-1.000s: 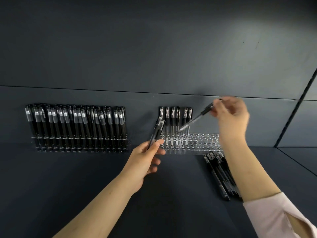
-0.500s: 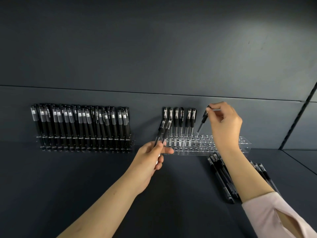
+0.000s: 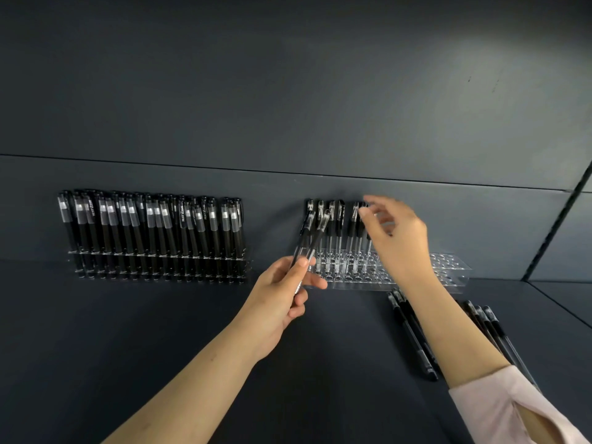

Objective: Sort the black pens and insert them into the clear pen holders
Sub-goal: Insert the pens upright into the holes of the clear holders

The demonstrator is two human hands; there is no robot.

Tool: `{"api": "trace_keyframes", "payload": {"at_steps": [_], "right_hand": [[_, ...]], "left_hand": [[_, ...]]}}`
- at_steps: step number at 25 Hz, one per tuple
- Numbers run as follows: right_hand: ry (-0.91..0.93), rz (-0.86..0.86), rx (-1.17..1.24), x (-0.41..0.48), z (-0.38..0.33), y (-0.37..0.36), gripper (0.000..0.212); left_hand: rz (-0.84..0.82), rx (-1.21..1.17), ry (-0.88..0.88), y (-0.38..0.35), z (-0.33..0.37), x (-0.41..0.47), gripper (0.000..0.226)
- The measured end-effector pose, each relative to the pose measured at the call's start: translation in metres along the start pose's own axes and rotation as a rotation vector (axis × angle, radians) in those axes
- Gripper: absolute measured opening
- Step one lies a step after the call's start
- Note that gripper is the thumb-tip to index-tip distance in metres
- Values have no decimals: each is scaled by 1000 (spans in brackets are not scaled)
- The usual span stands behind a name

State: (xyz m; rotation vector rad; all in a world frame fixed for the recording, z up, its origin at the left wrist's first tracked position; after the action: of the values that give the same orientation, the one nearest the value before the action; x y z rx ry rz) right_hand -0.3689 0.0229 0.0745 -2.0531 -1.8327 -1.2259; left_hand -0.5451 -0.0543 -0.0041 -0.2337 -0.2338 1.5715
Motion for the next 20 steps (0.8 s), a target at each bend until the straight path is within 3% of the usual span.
{"api": "trace_keyframes", "payload": {"at_steps": [2, 4, 9, 12, 15, 20], "right_hand": [[-146, -224, 230, -6, -10, -18, 22], [-250, -337, 432, -12, -15, -30, 23], [-399, -204, 689, -9, -4, -26, 26], [-328, 128, 626, 4, 11, 11, 20], [-196, 386, 327, 3, 18, 50, 16], [-106, 334, 167, 0, 20, 48, 19]], "left_hand": [[-18, 7, -10, -2, -1, -1, 23], [-36, 22, -19, -4, 0, -2, 24], [-48, 57, 1, -7, -1, -4, 25], [16, 128, 29, 1, -4, -3, 27], [54, 139, 54, 6, -6, -1, 33], [85, 43, 143, 8, -9, 4, 32]]}}
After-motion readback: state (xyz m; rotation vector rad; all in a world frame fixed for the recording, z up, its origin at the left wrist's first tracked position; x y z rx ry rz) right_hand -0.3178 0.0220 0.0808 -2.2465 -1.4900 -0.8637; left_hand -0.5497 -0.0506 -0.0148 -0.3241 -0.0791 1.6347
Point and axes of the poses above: each hand's wrist, its own x-axis towards the middle knuckle, its own y-axis out of the back of the hand, z = x × y, the point moved 5 cm from there along x, towards the middle knuckle, and after that the axes turned 4 degrees about -z, right-handed, at the moved point
